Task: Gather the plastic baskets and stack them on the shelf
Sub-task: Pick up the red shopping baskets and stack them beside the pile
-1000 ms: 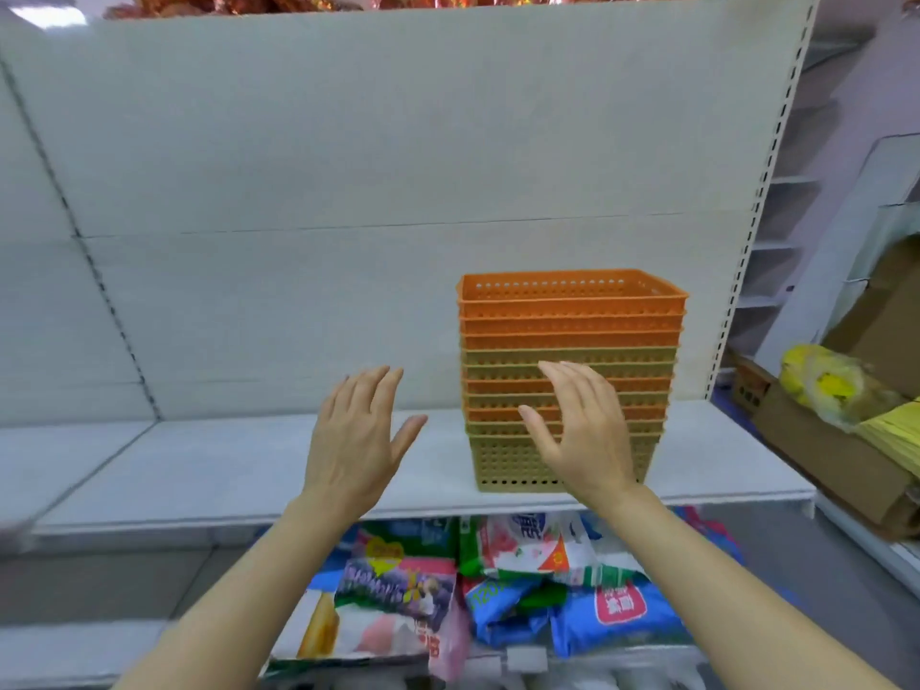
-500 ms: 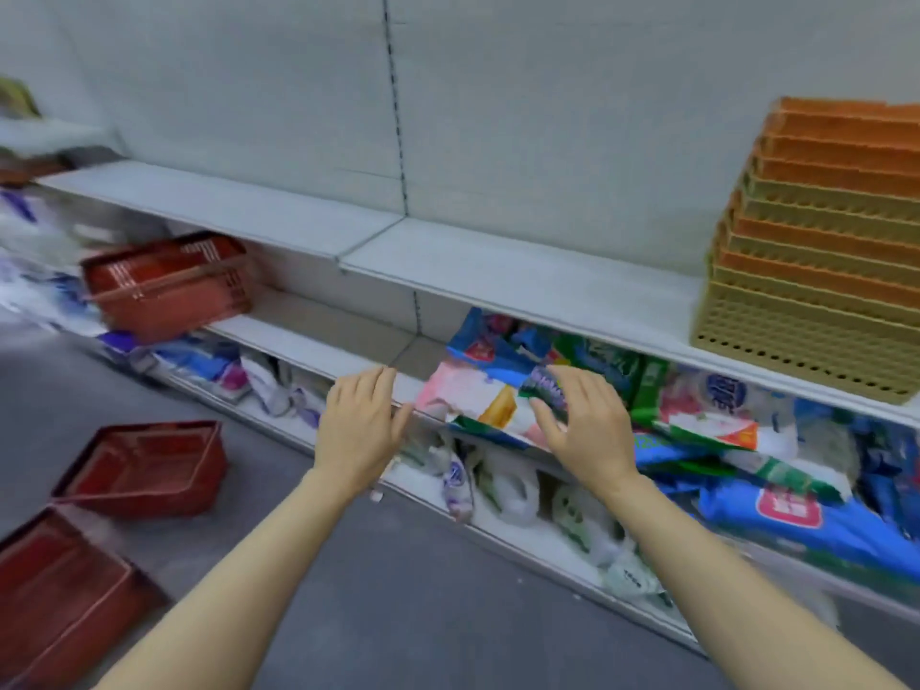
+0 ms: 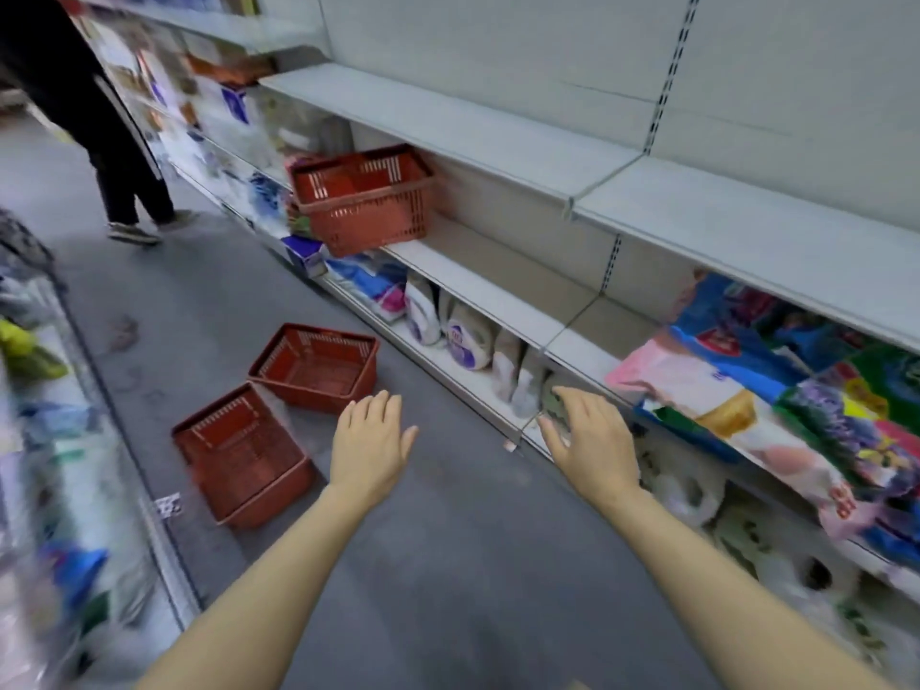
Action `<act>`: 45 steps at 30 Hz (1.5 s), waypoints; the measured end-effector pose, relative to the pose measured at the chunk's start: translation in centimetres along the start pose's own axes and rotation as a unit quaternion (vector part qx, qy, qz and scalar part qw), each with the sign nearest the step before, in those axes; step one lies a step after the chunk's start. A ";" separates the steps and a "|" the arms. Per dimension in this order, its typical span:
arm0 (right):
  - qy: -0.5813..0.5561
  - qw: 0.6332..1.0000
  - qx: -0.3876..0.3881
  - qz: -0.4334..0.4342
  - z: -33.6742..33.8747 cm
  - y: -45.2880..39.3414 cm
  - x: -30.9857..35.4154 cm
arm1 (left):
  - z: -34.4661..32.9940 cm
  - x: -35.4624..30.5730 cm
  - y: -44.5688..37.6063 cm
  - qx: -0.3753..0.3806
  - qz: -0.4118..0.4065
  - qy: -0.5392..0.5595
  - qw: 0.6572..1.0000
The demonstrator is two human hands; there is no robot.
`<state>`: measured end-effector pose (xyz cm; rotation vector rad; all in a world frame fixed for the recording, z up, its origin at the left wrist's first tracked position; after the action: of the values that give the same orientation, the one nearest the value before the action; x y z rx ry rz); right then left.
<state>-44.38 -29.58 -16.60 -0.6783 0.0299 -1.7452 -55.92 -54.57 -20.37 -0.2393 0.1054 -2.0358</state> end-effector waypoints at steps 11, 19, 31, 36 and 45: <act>-0.014 0.996 0.072 0.048 -14.6 -14.3 6.1 | -7.1 13.3 -10.0 0.052 0.091 -0.012 0.994; -0.008 0.990 0.122 0.067 -24.7 -27.3 6.6 | -13.2 20.6 -21.8 0.082 0.149 0.011 0.985; 0.016 0.990 0.133 0.040 -37.8 -40.1 5.2 | -19.9 32.7 -46.1 0.096 0.225 0.110 0.963; 0.040 0.993 0.112 -0.005 -43.8 -46.2 4.3 | -23.7 40.4 -58.0 0.040 0.412 0.364 0.834; 0.041 0.996 0.060 -0.053 -48.6 -51.8 2.5 | -32.2 42.4 -66.1 0.022 0.423 0.587 0.690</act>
<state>-112.47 -32.35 -36.95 -0.5279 -0.0561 -1.8605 -139.12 -62.77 -34.81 1.0263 0.7991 -0.9502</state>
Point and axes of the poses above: each hand's wrist, its own y-axis away from the middle knuckle, its own z-axis out of the back of the hand, x = y × z, the point moved 10 cm from there along -y, towards the middle knuckle, and after that the axes turned 6 degrees about -y, right-handed, at the moved point
